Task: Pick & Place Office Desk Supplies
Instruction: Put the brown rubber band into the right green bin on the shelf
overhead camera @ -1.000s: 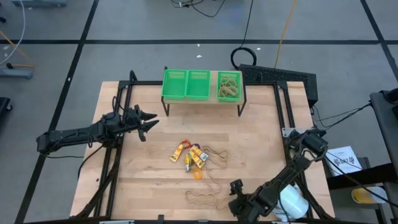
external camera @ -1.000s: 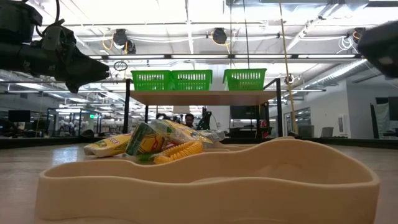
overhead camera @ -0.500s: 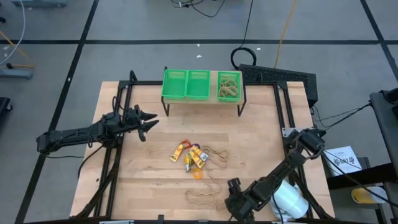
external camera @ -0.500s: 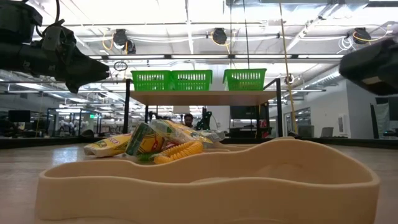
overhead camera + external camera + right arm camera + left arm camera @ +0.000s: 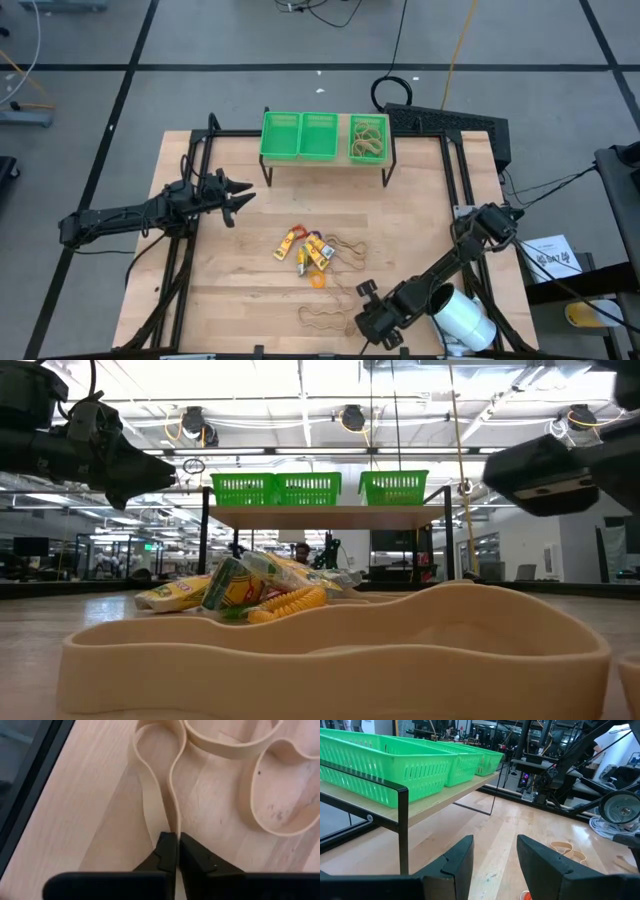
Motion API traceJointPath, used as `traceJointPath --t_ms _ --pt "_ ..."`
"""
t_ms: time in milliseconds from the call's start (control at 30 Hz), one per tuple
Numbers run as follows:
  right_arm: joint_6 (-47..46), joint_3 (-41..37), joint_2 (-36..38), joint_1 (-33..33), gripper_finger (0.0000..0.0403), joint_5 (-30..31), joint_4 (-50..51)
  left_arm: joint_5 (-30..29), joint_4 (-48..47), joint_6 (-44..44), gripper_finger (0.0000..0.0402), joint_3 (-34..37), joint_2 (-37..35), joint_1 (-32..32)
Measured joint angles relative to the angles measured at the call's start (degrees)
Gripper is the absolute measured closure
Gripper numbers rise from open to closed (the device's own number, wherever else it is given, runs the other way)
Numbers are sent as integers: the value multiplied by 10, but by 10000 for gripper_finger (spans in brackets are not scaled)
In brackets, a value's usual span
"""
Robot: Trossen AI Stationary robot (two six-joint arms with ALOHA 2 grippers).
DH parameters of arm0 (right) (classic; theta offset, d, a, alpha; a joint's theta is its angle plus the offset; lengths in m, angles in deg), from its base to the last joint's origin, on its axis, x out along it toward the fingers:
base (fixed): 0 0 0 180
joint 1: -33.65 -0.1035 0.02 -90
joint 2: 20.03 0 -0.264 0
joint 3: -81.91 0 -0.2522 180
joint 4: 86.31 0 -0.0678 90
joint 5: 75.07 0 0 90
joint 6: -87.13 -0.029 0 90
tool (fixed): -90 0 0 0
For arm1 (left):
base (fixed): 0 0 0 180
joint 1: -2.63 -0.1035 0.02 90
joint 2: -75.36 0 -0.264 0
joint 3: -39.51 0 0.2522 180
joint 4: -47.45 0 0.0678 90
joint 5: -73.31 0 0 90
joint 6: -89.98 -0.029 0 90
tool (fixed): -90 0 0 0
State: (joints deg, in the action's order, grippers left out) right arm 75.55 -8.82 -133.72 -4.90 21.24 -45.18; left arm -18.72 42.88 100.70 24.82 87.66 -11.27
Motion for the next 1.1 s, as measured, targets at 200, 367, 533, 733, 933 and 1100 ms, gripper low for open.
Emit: traceJointPath --t_ms 200,367,533,733,933,1100 --pt "30 -3 24 23 396 9 9 0 0 0 243 0 0 0" --pt "38 -1 86 47 399 27 9 0 0 0 243 0 0 0" --pt "62 -2 141 68 400 72 18 0 -1 0 243 0 0 0" --pt "69 -1 210 105 401 118 17 0 0 0 243 0 0 0" --pt "124 -1 269 154 400 194 -2 0 0 0 243 0 0 0" --pt "200 -1 304 206 400 263 -23 0 0 0 243 0 0 0"
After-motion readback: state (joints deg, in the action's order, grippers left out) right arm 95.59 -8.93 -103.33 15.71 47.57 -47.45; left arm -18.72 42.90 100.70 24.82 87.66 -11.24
